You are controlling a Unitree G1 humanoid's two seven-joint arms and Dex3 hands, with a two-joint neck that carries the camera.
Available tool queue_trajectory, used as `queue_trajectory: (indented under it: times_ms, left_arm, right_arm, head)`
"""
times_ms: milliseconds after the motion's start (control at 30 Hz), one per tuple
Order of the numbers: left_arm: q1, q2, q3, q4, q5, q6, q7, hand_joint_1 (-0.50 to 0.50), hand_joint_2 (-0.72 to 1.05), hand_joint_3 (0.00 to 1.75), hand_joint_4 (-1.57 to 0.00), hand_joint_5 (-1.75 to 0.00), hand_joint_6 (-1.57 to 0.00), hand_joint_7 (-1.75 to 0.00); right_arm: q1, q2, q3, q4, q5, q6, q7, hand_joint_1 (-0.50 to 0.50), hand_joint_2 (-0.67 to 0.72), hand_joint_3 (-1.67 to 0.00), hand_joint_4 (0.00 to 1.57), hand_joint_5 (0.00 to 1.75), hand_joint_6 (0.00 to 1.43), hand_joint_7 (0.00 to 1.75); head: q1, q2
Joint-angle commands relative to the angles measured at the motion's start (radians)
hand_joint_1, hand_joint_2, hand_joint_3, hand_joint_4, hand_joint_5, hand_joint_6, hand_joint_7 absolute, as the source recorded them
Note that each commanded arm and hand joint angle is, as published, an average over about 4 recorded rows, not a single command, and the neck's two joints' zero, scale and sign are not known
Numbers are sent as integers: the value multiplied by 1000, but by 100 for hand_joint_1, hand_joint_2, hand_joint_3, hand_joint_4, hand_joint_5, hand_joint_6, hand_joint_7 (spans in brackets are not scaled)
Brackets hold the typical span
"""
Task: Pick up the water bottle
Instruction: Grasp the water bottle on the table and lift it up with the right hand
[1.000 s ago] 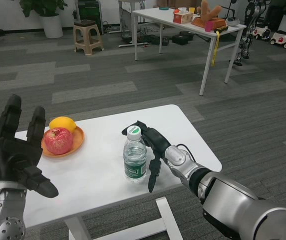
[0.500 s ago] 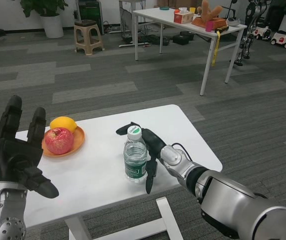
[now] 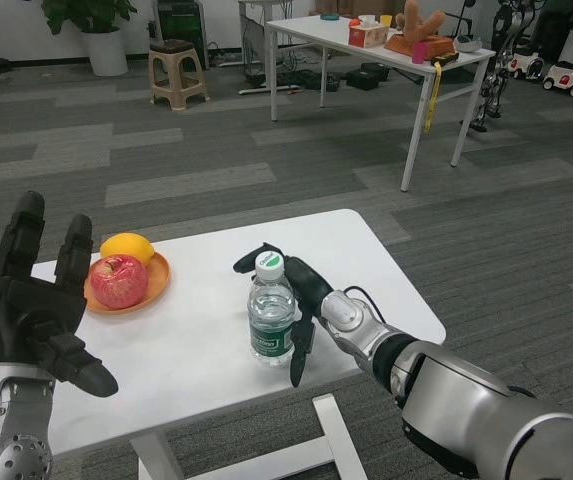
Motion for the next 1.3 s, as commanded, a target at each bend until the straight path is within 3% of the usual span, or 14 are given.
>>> queue_trajectory:
  times_ms: [33, 100, 133, 233, 300, 400, 433, 600, 733, 833, 967, 1133, 1300]
  left_arm:
    - [14, 4, 6, -10, -5, -10, -1, -50, -64, 9, 0, 0, 0, 0]
    - [15, 4, 6, -10, -5, -10, -1, -50, -64, 7, 0, 0, 0, 0]
    - [16, 4, 6, -10, -5, -10, -1, -50, -64, 7, 0, 0, 0, 0]
    - [16, 4, 7, -10, -5, -10, -1, -50, -64, 9, 0, 0, 0, 0]
    - [18, 4, 8, -10, -5, -10, -1, -50, -64, 9, 0, 0, 0, 0]
    - [19, 4, 10, -11, -5, -10, -1, -50, -64, 9, 0, 0, 0, 0]
    - [20, 4, 10, -11, -5, -10, -1, -50, -64, 9, 0, 0, 0, 0]
    - [21, 4, 11, -11, -5, -10, -1, -50, -66, 9, 0, 0, 0, 0]
    - [22, 2, 12, -11, -5, -10, -1, -50, -64, 7, 0, 0, 0, 0]
    - [22, 3, 11, -11, -5, -10, -1, -50, -64, 7, 0, 0, 0, 0]
    - [22, 2, 11, -11, -4, -10, -1, -50, -66, 9, 0, 0, 0, 0]
    - [22, 2, 9, -11, -5, -10, -1, -50, -64, 9, 0, 0, 0, 0]
    - [22, 2, 9, -11, -5, -10, -1, -49, -64, 7, 0, 0, 0, 0]
  right_arm:
    - [-19, 4, 10, 3, 2, -13, -37, -45, 33, 0, 124, 51, 41, 129]
    - [-18, 5, 15, 3, 2, -19, -60, -43, 30, 0, 147, 61, 70, 140]
    - [-18, 6, 17, 3, 2, -23, -72, -42, 25, 0, 157, 68, 93, 148]
    - [-15, 7, 31, 3, 1, -31, -109, -42, 3, 0, 157, 97, 130, 166]
    - [-13, 8, 39, 3, 0, -33, -124, -42, -13, -2, 157, 119, 133, 169]
    - [-13, 9, 46, 5, 0, -33, -128, -42, -38, -26, 156, 160, 133, 175]
    - [-13, 9, 47, 5, 0, -33, -128, -41, -43, -36, 154, 165, 133, 175]
    - [-12, 9, 62, 11, 0, -31, -126, -35, -48, -58, 151, 158, 134, 169]
    - [-6, 9, 75, 14, 0, -31, -125, -19, -37, -85, 153, 155, 126, 168]
    - [0, 8, 81, 13, -1, -33, -126, -12, -35, -87, 156, 155, 123, 168]
    - [5, 7, 87, 11, 0, -32, -104, 6, -29, -97, 157, 128, 116, 161]
    - [5, 4, 86, 10, 0, -27, -73, 12, -27, -123, 157, 114, 125, 147]
    - [6, 1, 67, 7, 1, -24, -44, 17, -21, -127, 157, 107, 120, 147]
  head:
    - [1, -1]
    - [2, -2]
    - [3, -2]
    - [6, -3]
    - [6, -4]
    - [9, -5]
    - [11, -5]
    - [12, -5]
    - [12, -11]
    - [13, -14]
    - [14, -16]
    - [16, -16]
    - [20, -18]
